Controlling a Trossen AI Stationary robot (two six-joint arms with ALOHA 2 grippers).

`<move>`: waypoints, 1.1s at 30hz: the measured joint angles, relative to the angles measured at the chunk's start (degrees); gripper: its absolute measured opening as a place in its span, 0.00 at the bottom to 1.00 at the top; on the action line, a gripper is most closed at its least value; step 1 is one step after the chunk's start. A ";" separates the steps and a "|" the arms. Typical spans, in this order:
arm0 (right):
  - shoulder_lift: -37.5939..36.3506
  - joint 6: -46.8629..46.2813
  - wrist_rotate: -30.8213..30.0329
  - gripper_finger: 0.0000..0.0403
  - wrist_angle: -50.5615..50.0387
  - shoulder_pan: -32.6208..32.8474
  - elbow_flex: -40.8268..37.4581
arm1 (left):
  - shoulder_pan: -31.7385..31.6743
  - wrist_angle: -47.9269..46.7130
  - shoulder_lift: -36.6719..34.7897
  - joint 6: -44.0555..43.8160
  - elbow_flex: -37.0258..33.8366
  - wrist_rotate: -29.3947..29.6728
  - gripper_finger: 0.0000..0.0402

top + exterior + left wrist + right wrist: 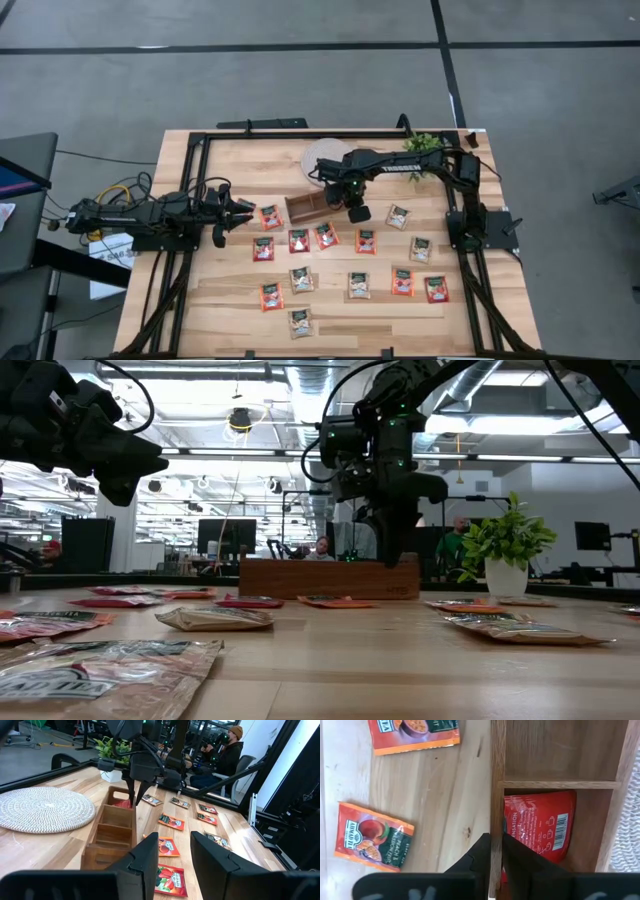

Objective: Pick & Place Tea
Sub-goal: Put the red tea bag into the right slot of the wooden organizer

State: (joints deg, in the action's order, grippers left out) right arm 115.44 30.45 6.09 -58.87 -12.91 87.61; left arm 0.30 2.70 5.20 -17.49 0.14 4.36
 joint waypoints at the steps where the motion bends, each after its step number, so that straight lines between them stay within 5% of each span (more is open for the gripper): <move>1: 0.00 0.00 0.01 0.10 -0.22 0.00 0.00 | -0.01 0.00 0.01 0.01 0.00 0.00 0.26; 33: -0.02 1.51 4.55 0.11 -1.05 -2.36 0.04 | -0.02 0.00 0.01 0.01 0.00 0.02 0.26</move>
State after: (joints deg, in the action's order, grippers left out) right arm 115.42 31.97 10.63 -59.92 -15.27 87.66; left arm 0.27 2.70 5.21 -17.47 0.14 4.38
